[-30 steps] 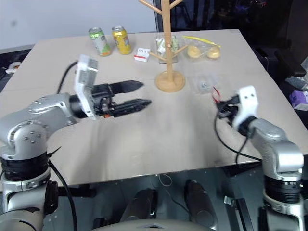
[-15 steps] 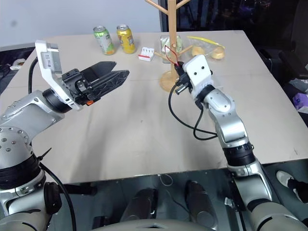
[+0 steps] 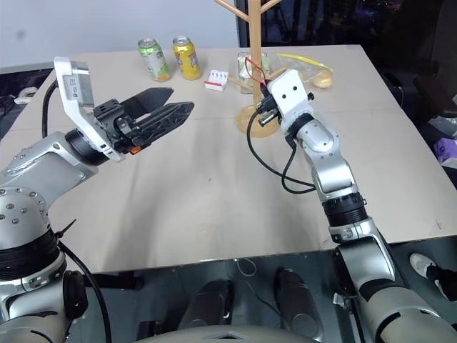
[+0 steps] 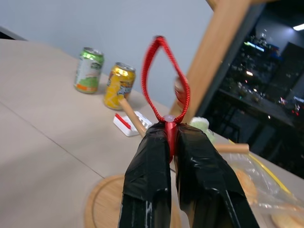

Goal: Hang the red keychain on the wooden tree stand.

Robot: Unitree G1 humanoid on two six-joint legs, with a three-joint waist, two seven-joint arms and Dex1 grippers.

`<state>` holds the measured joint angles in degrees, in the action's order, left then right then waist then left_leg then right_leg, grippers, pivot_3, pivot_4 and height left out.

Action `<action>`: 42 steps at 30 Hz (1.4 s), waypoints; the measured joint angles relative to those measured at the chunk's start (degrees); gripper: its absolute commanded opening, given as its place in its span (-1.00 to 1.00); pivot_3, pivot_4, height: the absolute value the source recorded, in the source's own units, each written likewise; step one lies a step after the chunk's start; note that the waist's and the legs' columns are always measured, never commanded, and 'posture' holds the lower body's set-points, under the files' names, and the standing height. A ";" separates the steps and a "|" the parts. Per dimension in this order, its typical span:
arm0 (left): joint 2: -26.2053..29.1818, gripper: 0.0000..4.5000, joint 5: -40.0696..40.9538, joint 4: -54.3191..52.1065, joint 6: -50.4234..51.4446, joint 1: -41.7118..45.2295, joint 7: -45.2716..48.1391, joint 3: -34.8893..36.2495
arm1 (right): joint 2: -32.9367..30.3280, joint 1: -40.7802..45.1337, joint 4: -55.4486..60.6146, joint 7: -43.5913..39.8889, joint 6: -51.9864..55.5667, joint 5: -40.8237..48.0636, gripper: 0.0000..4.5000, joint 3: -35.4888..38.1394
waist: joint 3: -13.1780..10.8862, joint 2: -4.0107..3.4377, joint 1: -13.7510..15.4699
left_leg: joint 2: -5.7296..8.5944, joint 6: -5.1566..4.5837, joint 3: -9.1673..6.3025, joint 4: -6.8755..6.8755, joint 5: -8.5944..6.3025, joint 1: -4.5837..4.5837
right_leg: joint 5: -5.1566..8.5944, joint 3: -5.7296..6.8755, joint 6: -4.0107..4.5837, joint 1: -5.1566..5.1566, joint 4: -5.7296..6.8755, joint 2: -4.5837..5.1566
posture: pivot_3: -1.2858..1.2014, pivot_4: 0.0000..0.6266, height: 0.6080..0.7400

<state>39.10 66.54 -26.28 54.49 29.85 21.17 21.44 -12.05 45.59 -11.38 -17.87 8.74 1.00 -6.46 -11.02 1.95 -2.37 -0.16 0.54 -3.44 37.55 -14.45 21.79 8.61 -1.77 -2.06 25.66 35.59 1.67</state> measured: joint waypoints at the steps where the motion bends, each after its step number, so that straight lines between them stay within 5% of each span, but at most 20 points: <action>1: 0.00 1.00 -0.09 0.07 -0.16 0.10 0.13 -0.29 | 0.04 0.19 -0.44 0.17 0.16 0.02 -0.98 0.54 | 0.00 0.00 0.00 | 0.00 0.00 0.00 0.00 0.00 0.00 | 0.00 0.00 0.00 0.00 0.00 0.00 | 0.03 -0.52 1.00; 25: 0.90 1.00 -1.24 1.10 -1.21 2.19 1.15 -1.99 | 1.23 2.80 -1.72 -1.68 8.73 0.63 -0.98 1.92 | -0.01 -0.01 -0.07 | 0.00 0.00 -0.01 -0.01 0.00 0.00 | 0.05 0.01 -0.07 0.00 0.00 -0.01 | 0.03 -0.52 1.00; 26: 0.95 1.00 -1.28 1.10 -1.21 2.20 1.15 -2.01 | 1.27 3.12 -1.84 -1.81 9.69 1.04 -0.62 1.95 | -0.01 -0.01 -0.06 | -0.01 0.00 -0.01 -0.01 0.00 0.00 | 0.05 0.00 -0.07 0.00 0.00 -0.01 | 0.03 -0.52 1.00; 34: 3.95 1.00 -3.76 1.68 -1.14 2.37 1.85 -3.75 | -4.29 1.65 3.18 -9.08 14.49 2.91 0.98 0.50 | -0.01 -0.02 0.17 | 0.01 0.00 -0.04 -0.01 0.00 0.04 | 0.07 0.04 -0.11 0.00 -0.03 0.00 | 0.03 -0.52 1.00; 42: 16.12 1.00 -12.85 8.55 -2.65 1.67 12.09 -4.88 | -20.41 0.31 7.19 -28.21 26.70 13.84 0.99 4.31 | -0.12 -0.13 -0.31 | -0.02 -0.01 0.03 -0.11 -0.01 -0.02 | 0.17 0.02 0.03 0.03 -0.07 -0.04 | 0.03 -0.52 1.00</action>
<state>55.22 53.69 -17.73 51.85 31.52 33.26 16.55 -32.46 45.90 -4.19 -46.08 35.45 14.85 -2.15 -11.14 1.83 -2.68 -0.18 0.53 -3.41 37.44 -14.46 21.77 8.78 -1.75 -2.04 25.69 35.52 1.63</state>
